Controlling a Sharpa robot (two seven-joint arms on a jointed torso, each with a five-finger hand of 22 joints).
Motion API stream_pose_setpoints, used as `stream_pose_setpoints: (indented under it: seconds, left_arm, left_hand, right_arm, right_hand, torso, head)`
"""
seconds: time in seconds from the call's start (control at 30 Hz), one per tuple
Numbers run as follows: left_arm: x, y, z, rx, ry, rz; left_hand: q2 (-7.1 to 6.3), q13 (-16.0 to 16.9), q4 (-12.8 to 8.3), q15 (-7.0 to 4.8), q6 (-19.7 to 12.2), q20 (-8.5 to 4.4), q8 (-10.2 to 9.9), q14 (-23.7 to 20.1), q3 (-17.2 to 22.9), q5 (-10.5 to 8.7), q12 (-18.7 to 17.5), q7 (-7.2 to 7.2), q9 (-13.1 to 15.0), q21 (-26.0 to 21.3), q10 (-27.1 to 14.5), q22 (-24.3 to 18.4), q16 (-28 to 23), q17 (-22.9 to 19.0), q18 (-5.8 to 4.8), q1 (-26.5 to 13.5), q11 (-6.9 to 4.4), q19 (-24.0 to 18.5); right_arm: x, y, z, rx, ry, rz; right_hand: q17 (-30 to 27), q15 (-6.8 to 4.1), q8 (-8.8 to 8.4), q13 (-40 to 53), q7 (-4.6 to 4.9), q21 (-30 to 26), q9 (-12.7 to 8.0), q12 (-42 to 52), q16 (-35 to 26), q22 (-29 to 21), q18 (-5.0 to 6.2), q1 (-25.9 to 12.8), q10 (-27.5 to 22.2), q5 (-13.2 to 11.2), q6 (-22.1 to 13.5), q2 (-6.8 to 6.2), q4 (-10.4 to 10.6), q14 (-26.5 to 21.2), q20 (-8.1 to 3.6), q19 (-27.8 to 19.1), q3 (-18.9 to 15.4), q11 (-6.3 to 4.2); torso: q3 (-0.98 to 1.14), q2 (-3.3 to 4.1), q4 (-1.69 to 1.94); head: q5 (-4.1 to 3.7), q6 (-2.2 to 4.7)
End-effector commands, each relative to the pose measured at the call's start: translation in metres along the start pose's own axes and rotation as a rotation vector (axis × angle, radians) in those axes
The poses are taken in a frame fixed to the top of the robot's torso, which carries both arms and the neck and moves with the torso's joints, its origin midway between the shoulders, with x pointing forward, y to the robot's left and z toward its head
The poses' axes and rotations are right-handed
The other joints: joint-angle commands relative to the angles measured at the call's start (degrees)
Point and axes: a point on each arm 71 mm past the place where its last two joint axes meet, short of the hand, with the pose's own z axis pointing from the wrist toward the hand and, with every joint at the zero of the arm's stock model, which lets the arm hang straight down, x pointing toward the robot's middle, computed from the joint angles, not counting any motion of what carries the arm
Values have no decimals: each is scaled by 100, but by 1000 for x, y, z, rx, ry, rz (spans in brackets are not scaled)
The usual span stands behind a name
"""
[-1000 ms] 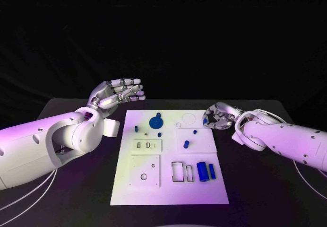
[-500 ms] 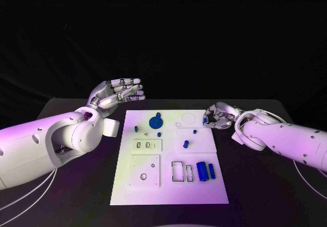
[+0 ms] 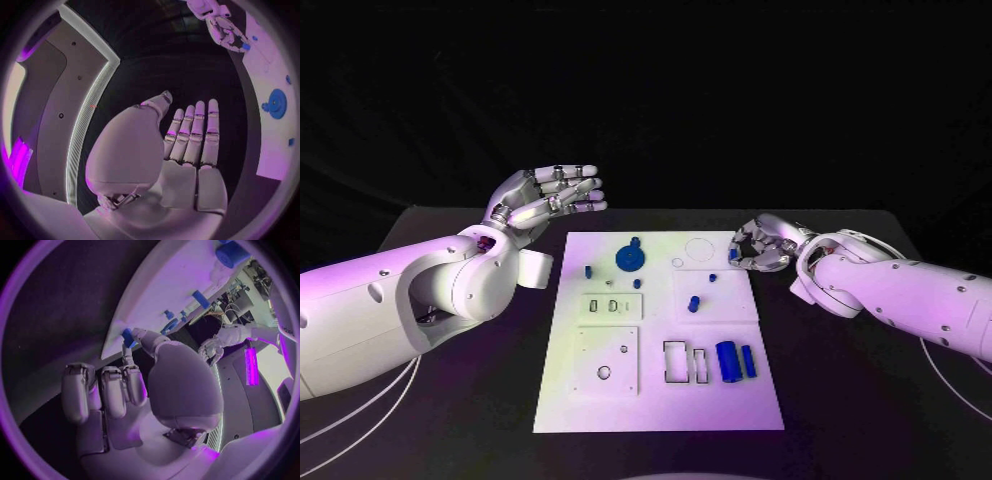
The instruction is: Assemble the parts on the task board
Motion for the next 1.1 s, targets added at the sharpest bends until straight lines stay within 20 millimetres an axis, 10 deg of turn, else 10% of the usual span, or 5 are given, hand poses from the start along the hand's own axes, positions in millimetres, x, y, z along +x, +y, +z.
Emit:
stream_pose_setpoints:
  seconds: [0.03,0.53,1.1]
  left_arm:
    - [2,-1,0,8,15,-10]
    - [0,0,2,5,9,-7]
    - [0,3,7,5,5,-6]
  left_hand:
    - [-24,-4,-1,15,20,7,-28,-25,36,-3,-36,232,-8,8,36,-5,-26,6,28,-46,19,24]
    - [-24,-4,-1,15,20,7,-28,-25,36,-3,-36,232,-8,8,36,-5,-26,6,28,-46,19,24]
    - [-26,-4,-17,17,15,8,-33,-24,56,-4,-48,234,-10,8,35,-12,-31,15,28,-69,21,25]
  right_arm:
    - [-1,3,-1,-10,-25,-14]
    - [5,82,-11,-96,-52,5]
    - [60,175,-3,-242,24,-57]
  right_hand:
    - [987,-39,29,793,-1,33,17,35,31,770,-16,12,61,-27,28,63,-7,502,-44,2,41,-40]
    - [942,-56,12,772,-5,3,32,10,16,747,-8,-12,49,-195,-13,149,-55,493,-73,-16,137,-52]
    - [919,-61,16,753,-10,-7,41,-11,8,740,-5,-15,35,-146,-7,172,-81,488,-78,-21,187,-59]
  torso:
    - [-4,-4,-6]
    - [-15,-51,2]
    - [-24,-53,-9]
  head:
    - [20,-4]
    - [56,-79]
    - [197,-125]
